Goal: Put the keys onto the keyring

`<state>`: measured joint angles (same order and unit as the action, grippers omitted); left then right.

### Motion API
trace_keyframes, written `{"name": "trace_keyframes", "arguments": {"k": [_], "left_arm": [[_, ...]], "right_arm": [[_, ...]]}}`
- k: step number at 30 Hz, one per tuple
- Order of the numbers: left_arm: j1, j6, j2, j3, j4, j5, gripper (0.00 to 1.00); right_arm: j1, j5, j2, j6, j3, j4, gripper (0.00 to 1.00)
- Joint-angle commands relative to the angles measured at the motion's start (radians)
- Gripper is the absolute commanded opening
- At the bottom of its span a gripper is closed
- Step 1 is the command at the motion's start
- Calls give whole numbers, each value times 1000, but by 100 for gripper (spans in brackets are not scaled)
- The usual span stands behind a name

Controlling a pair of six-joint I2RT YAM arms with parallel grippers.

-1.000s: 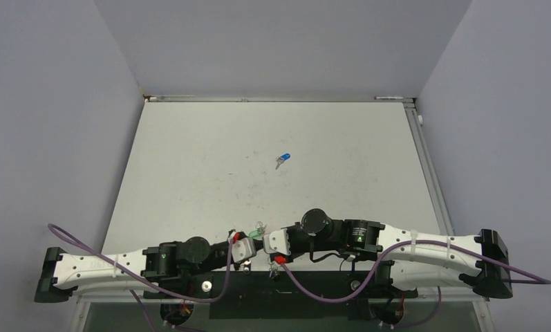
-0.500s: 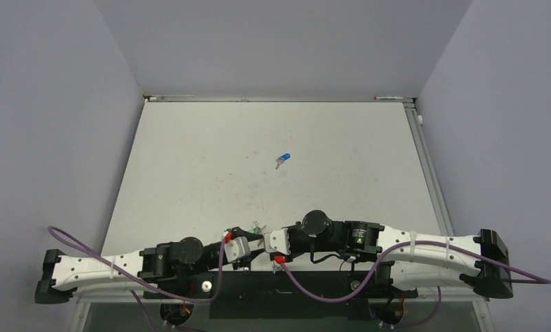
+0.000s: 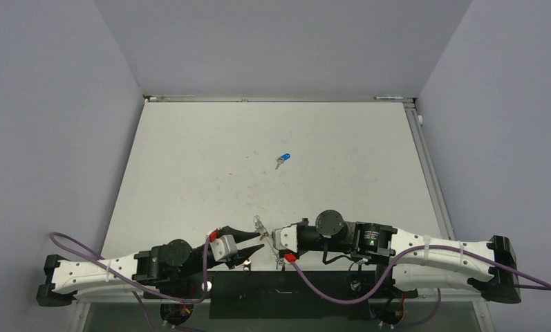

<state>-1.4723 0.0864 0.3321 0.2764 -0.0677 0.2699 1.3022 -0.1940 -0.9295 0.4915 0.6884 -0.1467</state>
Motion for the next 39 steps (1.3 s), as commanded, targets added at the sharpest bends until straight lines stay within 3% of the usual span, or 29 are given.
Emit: {"name": "trace_keyframes", "arguments": {"k": [1,17,39], "left_arm": [[-8,-11,-64,-45,-88,20,28],[-8,83,-45,-114,-260,-30,16],[-8,121,26,-119,-325,-14,17]], "right_arm": [[-5,-2,43,-12,1,108,5],[-6,-49,60,-28,-10,138,5],[-6,-90,44,-35,-16,165,5]]}}
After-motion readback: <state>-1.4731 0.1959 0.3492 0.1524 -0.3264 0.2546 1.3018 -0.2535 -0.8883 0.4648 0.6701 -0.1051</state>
